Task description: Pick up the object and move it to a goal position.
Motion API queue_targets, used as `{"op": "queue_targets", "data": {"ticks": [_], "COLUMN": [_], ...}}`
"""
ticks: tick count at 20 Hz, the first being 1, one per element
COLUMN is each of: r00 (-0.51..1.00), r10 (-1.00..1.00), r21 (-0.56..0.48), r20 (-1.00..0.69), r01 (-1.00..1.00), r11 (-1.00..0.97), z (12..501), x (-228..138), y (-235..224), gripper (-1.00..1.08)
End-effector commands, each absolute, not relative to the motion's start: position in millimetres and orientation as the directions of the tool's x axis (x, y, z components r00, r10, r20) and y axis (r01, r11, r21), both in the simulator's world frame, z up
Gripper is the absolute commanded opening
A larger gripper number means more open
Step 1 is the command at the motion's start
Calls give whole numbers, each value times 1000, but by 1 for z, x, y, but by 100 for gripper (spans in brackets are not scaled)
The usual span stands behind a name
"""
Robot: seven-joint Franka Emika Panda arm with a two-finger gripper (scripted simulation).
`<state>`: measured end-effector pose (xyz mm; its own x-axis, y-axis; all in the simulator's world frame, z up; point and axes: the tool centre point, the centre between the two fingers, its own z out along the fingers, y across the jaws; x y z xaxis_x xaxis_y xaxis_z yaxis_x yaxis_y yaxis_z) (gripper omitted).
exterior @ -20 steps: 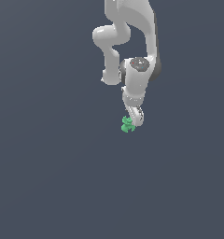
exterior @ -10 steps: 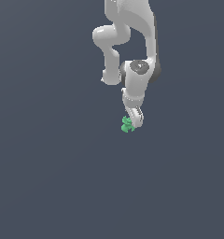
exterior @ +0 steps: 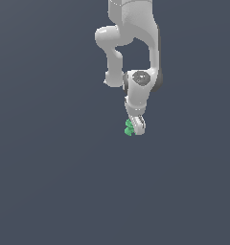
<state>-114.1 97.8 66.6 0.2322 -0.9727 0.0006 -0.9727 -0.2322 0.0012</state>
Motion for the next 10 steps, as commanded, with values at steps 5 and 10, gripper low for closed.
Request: {"op": "queue_targets", "data": {"ticks": [5, 10], "r00": [232, 232], "r10": [-973, -973], "r21": [0, 0], "r20": [0, 0], "r01": [-973, -973], "r11": [-232, -232], "z": [63, 63], "x": [-114, -114], "y": [98, 98], "gripper": [-100, -100]}}
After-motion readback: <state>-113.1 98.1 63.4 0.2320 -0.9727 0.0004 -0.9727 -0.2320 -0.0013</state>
